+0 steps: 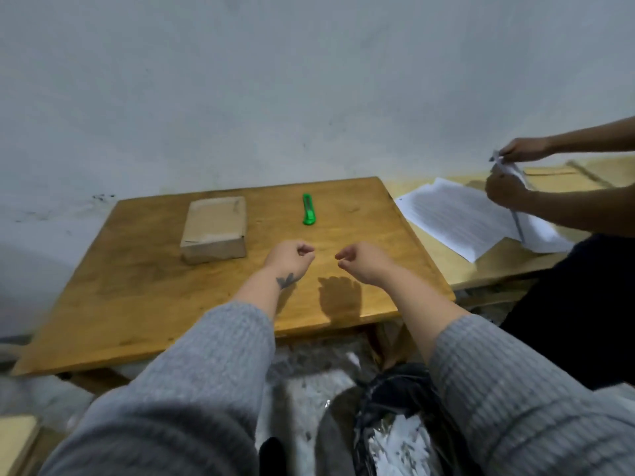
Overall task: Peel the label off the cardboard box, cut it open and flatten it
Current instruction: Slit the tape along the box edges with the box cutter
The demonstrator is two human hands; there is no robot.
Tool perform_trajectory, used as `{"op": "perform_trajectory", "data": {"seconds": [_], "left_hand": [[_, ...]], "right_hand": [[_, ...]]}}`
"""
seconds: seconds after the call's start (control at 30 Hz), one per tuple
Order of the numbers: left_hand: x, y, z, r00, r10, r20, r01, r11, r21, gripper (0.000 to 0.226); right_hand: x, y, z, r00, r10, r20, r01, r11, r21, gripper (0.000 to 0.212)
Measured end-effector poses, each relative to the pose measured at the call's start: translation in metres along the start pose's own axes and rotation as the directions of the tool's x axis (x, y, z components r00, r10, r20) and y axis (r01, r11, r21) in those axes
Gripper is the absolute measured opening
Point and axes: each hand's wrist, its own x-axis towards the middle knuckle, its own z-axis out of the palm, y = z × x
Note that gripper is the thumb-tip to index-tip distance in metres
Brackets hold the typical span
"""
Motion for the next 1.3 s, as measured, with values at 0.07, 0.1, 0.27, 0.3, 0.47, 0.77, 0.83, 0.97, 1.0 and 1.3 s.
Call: {"op": "perform_trajectory", "data": {"seconds": [0.07,0.1,0.27,0.3,0.47,0.77,0.83,0.97,1.0,1.3], "left_hand": [[0.022,-0.014,-0.024,0.999,-0.010,-0.036,0.011,1.000,0.012,0.027],[0.034,-0.023,-0.035,0.999,-0.012,-0.053,0.014,1.000,0.027,0.027],[0.082,-0.066,-0.084,0.994,-0.025,-0.108,0.034,0.996,0.087,0.029],[0.091,-0.077,-0.091,0.993,-0.028,-0.119,0.038,0.995,0.087,0.031],[0.125,-0.126,-0.113,0.972,-0.027,-0.233,0.090,0.960,0.266,0.046],[0.146,-0.168,-0.113,0.961,0.006,-0.276,0.138,0.855,0.501,0.072],[0.145,-0.170,-0.111,0.946,0.027,-0.324,0.141,0.865,0.482,0.072],[0.143,-0.168,-0.108,0.911,0.120,-0.395,0.108,0.854,0.510,0.071],[0.143,-0.168,-0.108,0.913,0.121,-0.390,0.107,0.852,0.513,0.071],[0.142,-0.168,-0.108,0.912,0.078,-0.402,0.142,0.861,0.489,0.079]], "right_hand": [[0.030,-0.020,0.003,1.000,-0.006,-0.005,0.006,1.000,-0.012,0.028],[0.046,-0.029,0.005,1.000,-0.007,-0.008,0.007,1.000,-0.020,0.028],[0.119,-0.068,0.019,1.000,0.012,-0.020,-0.012,1.000,-0.001,0.026],[0.132,-0.072,0.023,0.999,0.023,-0.028,-0.023,1.000,0.008,0.026],[0.190,-0.075,0.045,0.991,0.102,-0.087,-0.099,0.994,0.036,0.029],[0.263,-0.047,0.055,0.939,0.274,-0.209,-0.259,0.961,0.095,0.050],[0.274,-0.048,0.062,0.931,0.300,-0.209,-0.282,0.953,0.111,0.054],[0.299,-0.067,0.069,0.933,0.319,-0.165,-0.287,0.938,0.193,0.058],[0.305,-0.074,0.069,0.944,0.299,-0.136,-0.272,0.944,0.186,0.055],[0.320,-0.163,0.043,0.980,-0.054,0.189,-0.025,0.921,0.389,0.048]]}}
